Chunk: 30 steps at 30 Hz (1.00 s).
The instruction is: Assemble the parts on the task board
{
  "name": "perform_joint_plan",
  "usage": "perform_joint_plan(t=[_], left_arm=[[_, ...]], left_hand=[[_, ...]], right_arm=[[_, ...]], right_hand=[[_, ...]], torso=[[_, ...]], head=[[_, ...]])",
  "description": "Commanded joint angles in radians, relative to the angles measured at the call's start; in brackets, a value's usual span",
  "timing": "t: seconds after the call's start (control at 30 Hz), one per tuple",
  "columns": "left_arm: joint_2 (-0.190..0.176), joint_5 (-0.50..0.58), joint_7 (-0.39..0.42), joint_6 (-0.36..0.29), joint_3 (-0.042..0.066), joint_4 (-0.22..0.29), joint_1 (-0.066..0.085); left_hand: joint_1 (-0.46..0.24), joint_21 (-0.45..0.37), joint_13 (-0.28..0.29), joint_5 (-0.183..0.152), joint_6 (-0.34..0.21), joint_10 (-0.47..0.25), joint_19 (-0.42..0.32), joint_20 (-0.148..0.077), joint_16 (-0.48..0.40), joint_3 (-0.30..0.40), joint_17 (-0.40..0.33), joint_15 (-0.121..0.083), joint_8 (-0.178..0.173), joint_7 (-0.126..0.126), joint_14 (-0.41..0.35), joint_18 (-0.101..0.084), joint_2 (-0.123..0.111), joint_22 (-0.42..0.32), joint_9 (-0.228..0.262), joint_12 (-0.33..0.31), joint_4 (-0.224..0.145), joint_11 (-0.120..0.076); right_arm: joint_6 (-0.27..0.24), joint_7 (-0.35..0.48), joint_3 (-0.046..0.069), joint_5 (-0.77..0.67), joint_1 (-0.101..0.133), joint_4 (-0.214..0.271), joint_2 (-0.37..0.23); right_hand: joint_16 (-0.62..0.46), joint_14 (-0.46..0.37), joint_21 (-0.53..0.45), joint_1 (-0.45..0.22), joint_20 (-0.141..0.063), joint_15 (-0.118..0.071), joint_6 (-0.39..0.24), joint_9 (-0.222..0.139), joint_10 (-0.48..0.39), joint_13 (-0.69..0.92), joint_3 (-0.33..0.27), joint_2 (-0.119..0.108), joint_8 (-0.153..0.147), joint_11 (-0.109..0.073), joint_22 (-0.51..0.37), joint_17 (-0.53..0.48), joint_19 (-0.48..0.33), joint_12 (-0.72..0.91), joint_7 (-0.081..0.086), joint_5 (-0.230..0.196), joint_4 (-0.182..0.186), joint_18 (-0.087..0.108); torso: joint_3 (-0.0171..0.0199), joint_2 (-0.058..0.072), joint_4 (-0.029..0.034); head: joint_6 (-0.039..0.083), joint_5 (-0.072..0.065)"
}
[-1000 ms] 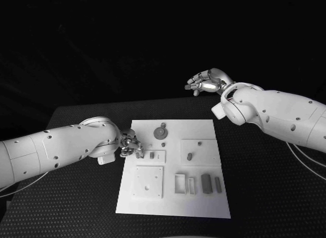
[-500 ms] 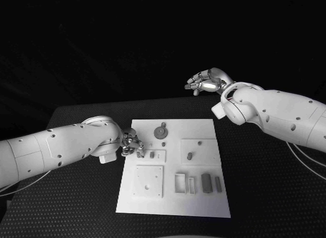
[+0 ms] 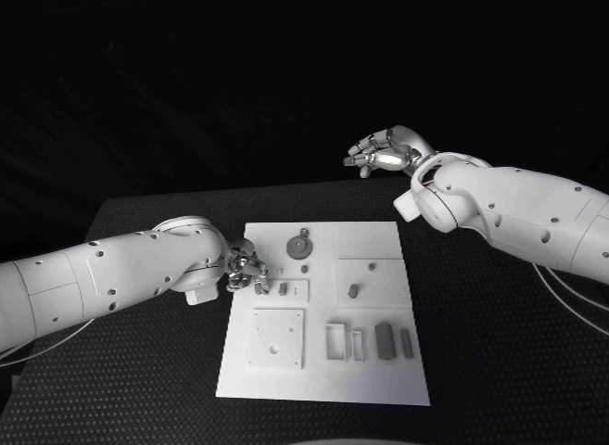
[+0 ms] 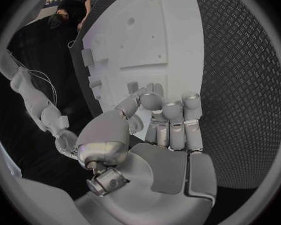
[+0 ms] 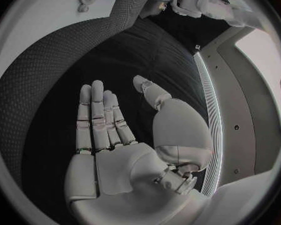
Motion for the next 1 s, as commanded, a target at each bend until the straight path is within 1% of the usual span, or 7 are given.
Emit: perform_joint_plan(t=[0.03,0.13,0.2,0.53,0.63,0.7,1.0], left_arm=[[0.011,0.006,0.018,0.009,-0.003,0.01,-0.008],[0.011,0.01,0.019,0.006,-0.003,0.01,-0.008],[0.011,0.01,0.02,0.006,-0.003,0.01,-0.008],[0.01,0.008,0.019,0.0,-0.003,0.007,-0.008],[0.009,-0.001,0.016,-0.002,-0.003,0.005,-0.008],[0.007,-0.003,0.015,-0.002,-0.003,0.003,-0.008],[0.001,-0.018,0.015,-0.012,-0.003,-0.001,-0.008]], left_hand=[[-0.011,0.004,-0.001,-0.005,0.093,0.001,0.008,-0.108,0.002,-0.005,-0.002,-0.014,0.006,-0.064,0.01,-0.009,-0.012,0.011,-0.001,0.002,0.007,-0.01],[-0.028,-0.001,-0.001,-0.121,0.085,0.001,0.01,-0.11,-0.001,-0.01,-0.005,-0.016,0.002,-0.061,0.009,-0.007,-0.046,0.007,-0.005,0.0,0.033,-0.007],[-0.033,-0.002,-0.002,-0.148,0.08,0.002,0.01,-0.111,-0.002,-0.012,-0.006,-0.017,0.0,-0.06,0.009,-0.007,-0.068,0.007,-0.006,-0.001,0.045,-0.006],[-0.038,-0.003,-0.002,-0.151,0.078,0.002,0.01,-0.111,-0.002,-0.014,-0.006,-0.017,0.0,-0.058,0.008,-0.007,-0.084,0.007,-0.008,-0.002,0.056,-0.005],[-0.009,-0.002,-0.001,-0.14,0.078,0.002,0.01,-0.113,-0.001,0.003,-0.006,-0.018,0.001,-0.059,0.008,-0.005,-0.052,0.009,-0.008,-0.002,0.042,-0.006],[0.008,-0.001,-0.001,-0.1,0.077,0.002,0.009,-0.112,0.0,0.011,-0.007,-0.018,0.003,-0.058,0.008,-0.006,-0.035,0.01,-0.008,-0.002,0.027,-0.005],[0.022,0.0,-0.001,-0.09,0.078,0.002,0.01,-0.112,0.001,0.013,-0.007,-0.017,0.005,-0.059,0.008,-0.008,-0.019,0.011,-0.007,-0.003,0.014,-0.005]], right_arm=[[0.013,0.006,0.0,-0.005,-0.001,0.0,0.001],[0.013,0.006,0.0,-0.005,-0.001,0.0,0.002],[0.012,0.006,0.0,-0.005,-0.001,-0.001,0.003],[0.012,0.006,0.0,-0.005,-0.004,-0.003,0.003],[0.012,0.006,0.0,-0.005,-0.004,-0.003,0.003],[0.012,0.006,0.0,-0.005,-0.004,-0.003,0.003],[0.011,0.007,0.0,-0.005,-0.004,-0.003,0.002]], right_hand=[[-0.004,-0.002,-0.007,0.001,0.002,0.004,-0.008,-0.002,-0.007,-0.002,-0.002,0.003,0.007,0.0,0.002,0.002,-0.008,0.005,0.014,0.002,0.0,-0.002],[-0.004,-0.002,-0.007,0.001,0.002,0.004,-0.008,-0.002,-0.007,-0.002,-0.002,0.003,0.007,0.0,0.002,0.002,-0.008,0.005,0.014,0.002,0.0,-0.002],[-0.005,-0.002,-0.007,0.001,0.002,0.004,-0.008,-0.002,-0.007,-0.002,-0.002,0.003,0.007,0.0,0.002,0.002,-0.008,0.005,0.014,0.002,0.0,-0.001],[-0.005,-0.002,-0.007,0.001,0.002,0.004,-0.009,-0.002,-0.008,-0.003,-0.002,0.003,0.007,0.0,0.002,0.002,-0.008,0.005,0.014,0.002,0.0,-0.001],[-0.005,-0.002,-0.007,0.001,0.002,0.004,-0.009,-0.002,-0.008,-0.003,-0.002,0.003,0.007,0.0,0.002,0.003,-0.008,0.005,0.014,0.002,0.0,-0.001],[-0.005,-0.002,-0.008,0.001,0.003,0.004,-0.009,-0.002,-0.008,-0.003,-0.002,0.003,0.007,0.0,0.002,0.003,-0.008,0.006,0.014,0.002,0.0,-0.001],[-0.006,-0.002,-0.008,0.001,0.003,0.004,-0.009,-0.002,-0.008,-0.004,-0.002,0.003,0.007,0.0,0.003,0.003,-0.008,0.006,0.014,0.002,0.001,-0.001]], torso=[[-0.0004,0.0,0.0004],[-0.0001,0.0,0.0011],[0.0,0.0,0.0009],[-0.0009,0.0,0.0008],[-0.0008,0.0,0.0011],[-0.0006,0.0,0.0012],[-0.0013,0.0,0.0013]], head=[[0.0,0.0],[0.0,-0.001],[-0.001,-0.001],[-0.001,-0.002],[0.0,-0.001],[-0.001,-0.001],[0.0,-0.002]])
